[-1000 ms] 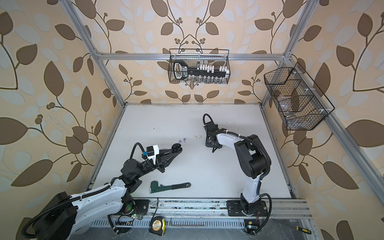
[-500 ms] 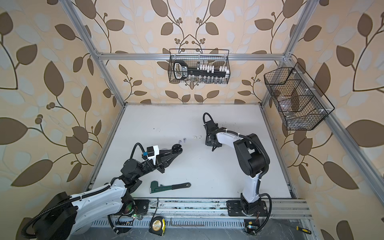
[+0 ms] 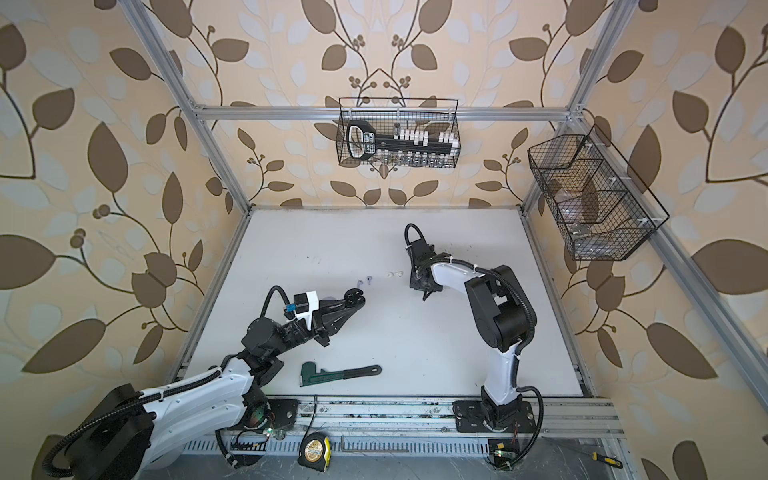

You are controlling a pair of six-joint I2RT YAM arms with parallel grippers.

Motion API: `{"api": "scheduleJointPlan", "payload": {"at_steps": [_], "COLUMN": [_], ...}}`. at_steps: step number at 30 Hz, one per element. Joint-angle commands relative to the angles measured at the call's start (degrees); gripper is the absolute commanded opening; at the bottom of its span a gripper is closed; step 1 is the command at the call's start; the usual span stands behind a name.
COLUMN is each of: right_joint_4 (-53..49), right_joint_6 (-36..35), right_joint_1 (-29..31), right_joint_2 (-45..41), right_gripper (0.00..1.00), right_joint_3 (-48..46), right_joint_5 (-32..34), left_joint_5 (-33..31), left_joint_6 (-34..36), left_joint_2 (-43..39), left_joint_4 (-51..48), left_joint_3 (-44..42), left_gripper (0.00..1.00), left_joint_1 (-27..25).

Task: Insert the wireless bluetooth earbuds into the charging case
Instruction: 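Close the right gripper on the black earbud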

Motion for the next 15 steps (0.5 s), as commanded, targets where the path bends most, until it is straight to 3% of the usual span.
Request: {"api": "scheduleJointPlan", "payload": {"at_steps": [1,15], "right_joint_4": [-3.02,-3.56], "right_joint_6": [0.24,0.58], "right_joint_1": [0.51,1.57], "right_joint_2": [2.36,0.94], "right_gripper": [0.27,0.28], "right_joint_3": [-0.33,-1.1], "right_joint_5": [-1.07,-0.7], "left_joint_5": [1.43,1.01], "left_joint_6": [1.43,1.59], "left_joint_2": [-1.01,-1.18], "left_joint_4": [1.71,1.31], "left_joint_3": [1.84,1.86], "left_gripper": [0.0,0.0], "left_joint_1": [0.25,0.26]}}
